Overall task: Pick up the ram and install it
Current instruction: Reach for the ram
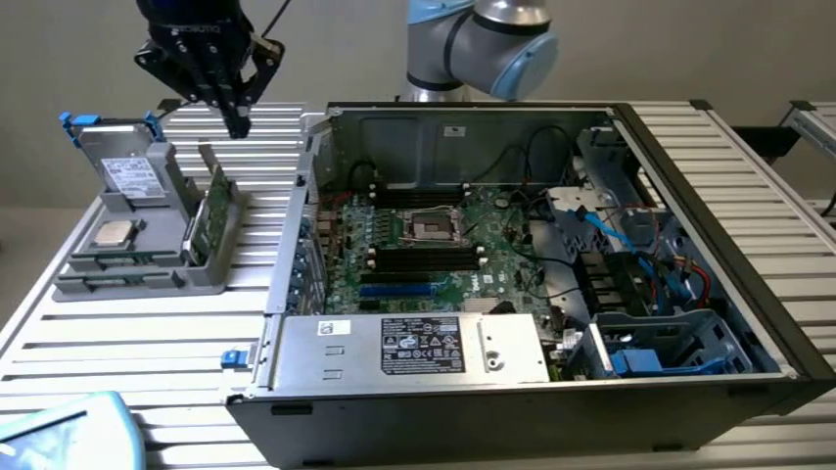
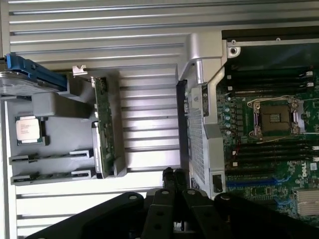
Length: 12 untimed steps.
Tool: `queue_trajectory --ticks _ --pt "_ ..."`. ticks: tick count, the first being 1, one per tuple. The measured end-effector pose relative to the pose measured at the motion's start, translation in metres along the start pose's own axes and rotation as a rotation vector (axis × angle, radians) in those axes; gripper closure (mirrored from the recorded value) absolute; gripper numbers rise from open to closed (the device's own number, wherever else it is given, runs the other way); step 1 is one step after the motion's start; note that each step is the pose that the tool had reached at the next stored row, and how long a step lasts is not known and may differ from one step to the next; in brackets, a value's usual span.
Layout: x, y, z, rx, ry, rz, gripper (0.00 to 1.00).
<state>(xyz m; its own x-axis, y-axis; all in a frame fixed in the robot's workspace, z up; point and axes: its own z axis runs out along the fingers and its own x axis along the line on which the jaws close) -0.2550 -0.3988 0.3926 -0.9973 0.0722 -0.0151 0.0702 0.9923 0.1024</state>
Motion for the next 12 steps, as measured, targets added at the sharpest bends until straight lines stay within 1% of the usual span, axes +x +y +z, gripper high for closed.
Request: queue_trajectory --ticks 3,7,10,12 --pt "0.014 -0.0010 -0.0003 -0.0060 0.0004 0.000 0.89" --pt "0.032 -0.0023 -0.0007 -0.0112 0.0008 0.000 0.89" --pt "0.046 -0.0032 -0.0010 -0.0120 0.0018 0.000 0.89" --pt "0.054 -0.0039 -0.0013 -0.0118 0.0043 0.001 0.89"
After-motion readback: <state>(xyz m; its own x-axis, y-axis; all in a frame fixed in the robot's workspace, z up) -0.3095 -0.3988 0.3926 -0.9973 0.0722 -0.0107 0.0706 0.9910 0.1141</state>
